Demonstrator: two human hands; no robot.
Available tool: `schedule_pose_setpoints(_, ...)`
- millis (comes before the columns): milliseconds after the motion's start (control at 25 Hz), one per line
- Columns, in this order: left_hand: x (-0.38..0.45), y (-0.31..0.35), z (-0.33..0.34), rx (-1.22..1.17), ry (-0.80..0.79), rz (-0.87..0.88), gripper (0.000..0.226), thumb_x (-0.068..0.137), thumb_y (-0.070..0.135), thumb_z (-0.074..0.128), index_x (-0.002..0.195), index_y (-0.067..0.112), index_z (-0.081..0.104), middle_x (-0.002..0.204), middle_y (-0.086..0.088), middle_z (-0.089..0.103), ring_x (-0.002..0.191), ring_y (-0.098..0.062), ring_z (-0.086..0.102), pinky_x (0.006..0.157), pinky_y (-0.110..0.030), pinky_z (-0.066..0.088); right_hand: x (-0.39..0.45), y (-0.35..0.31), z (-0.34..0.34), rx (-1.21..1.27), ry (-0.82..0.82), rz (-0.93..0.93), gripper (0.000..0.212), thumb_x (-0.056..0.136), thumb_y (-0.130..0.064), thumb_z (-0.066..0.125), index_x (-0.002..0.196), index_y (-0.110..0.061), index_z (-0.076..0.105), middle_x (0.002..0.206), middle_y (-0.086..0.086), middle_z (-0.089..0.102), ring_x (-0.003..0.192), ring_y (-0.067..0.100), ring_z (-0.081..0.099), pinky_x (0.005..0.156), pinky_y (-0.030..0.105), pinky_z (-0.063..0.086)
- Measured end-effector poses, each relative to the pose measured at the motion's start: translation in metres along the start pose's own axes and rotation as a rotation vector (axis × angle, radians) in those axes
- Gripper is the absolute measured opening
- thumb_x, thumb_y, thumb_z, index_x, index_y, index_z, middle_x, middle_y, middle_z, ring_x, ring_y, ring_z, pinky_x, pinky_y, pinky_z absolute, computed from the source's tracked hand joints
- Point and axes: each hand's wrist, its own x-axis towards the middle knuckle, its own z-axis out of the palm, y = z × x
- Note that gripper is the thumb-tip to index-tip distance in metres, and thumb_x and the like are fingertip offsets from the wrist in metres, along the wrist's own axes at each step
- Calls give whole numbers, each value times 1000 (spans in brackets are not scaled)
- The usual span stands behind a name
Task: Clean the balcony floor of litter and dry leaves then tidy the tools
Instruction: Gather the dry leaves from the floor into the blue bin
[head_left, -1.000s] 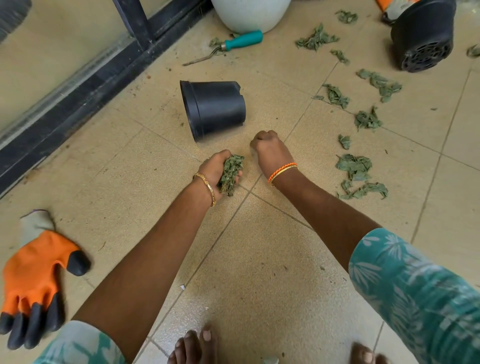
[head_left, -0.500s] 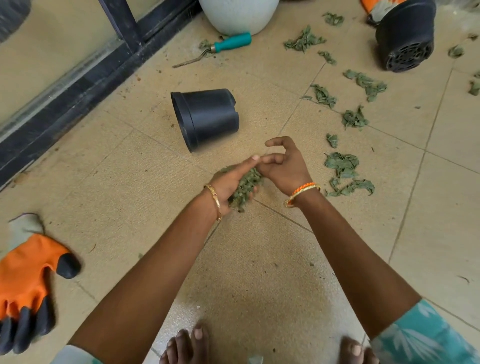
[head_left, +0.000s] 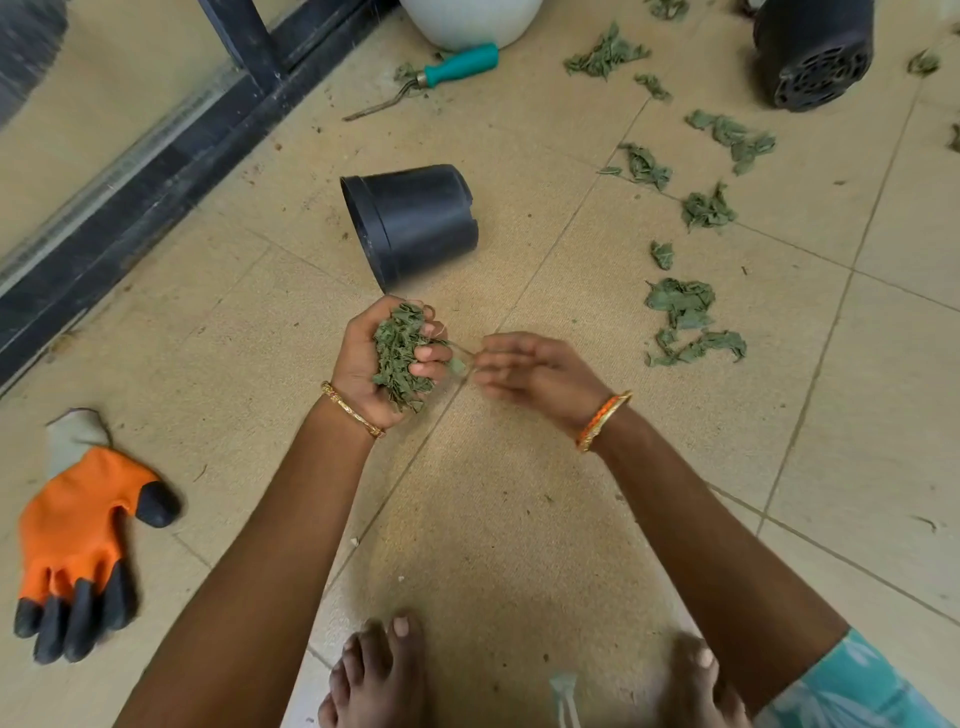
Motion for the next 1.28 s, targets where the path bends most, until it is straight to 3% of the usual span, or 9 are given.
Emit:
schedule_pose_setpoints(160,5,-7,4,121,11,-13,15,61,24,70,64,11,63,60,1,53,42,-7,44,33,-14,34,-6,5,21,331,-148,49,34,87,12,50,121,10,52,120,19,62,110,29,62,92,33,52)
schedule_pose_setpoints(360,13,-22,12,214,196,45,18,75,22,51,68,7,58,60,-6,53,46,-12,47,31,-15,36,-17,3,19,402,137,7,11,78,9,66,86,2,65,85,14,70,79,23,70,76,26,58)
schedule_pose_setpoints(560,38,-48,23,505,407,34,17,73,28,63,71,11,62,65,-7,58,45,-16,52,40,-21,43,-16,6,13,-36,461,-92,17,77,-1,70,74,-16,63,74,6,67,63,15,63,59,23,54)
schedule_pose_setpoints(640,50,-52,35,520,421,21,19,83,25,57,69,11,60,64,-8,58,43,-16,51,37,-18,40,-14,-3,-10,-252,655,-222,14,80,-5,67,75,-16,60,75,2,66,64,11,59,59,21,50)
schedule_pose_setpoints(720,62,-51,48,501,391,-5,22,89,22,50,71,11,55,60,-5,54,41,-13,51,35,-16,39,-1,-18,-54,-476,782,-333,7,84,-6,61,88,-11,63,90,7,65,78,15,58,69,23,46)
schedule_pose_setpoints(880,76,-47,67,476,332,-47,22,90,22,46,71,12,50,55,-3,49,46,-14,50,37,-15,40,51,-41,-143,-1029,656,-202,45,84,1,52,129,-6,53,137,19,42,127,35,39,105,37,37)
schedule_pose_setpoints(1000,82,-47,72,389,279,-95,21,89,23,44,72,13,47,51,-3,54,58,-17,53,43,-19,44,74,-29,-158,-1318,613,-180,33,77,12,52,107,4,62,116,24,54,112,37,51,87,33,44)
schedule_pose_setpoints(1120,86,-50,69,315,267,-141,21,91,26,42,75,13,47,51,-6,58,63,-19,57,61,-28,48,77,-21,-156,-1360,756,-226,23,76,13,53,94,7,65,95,23,60,91,35,57,69,31,42)
schedule_pose_setpoints(1280,88,-56,60,212,235,-137,31,92,25,42,72,7,57,74,-13,62,77,-26,63,65,-32,54,49,-31,-129,-943,837,-335,24,82,9,55,97,0,71,97,14,68,87,22,64,75,20,48)
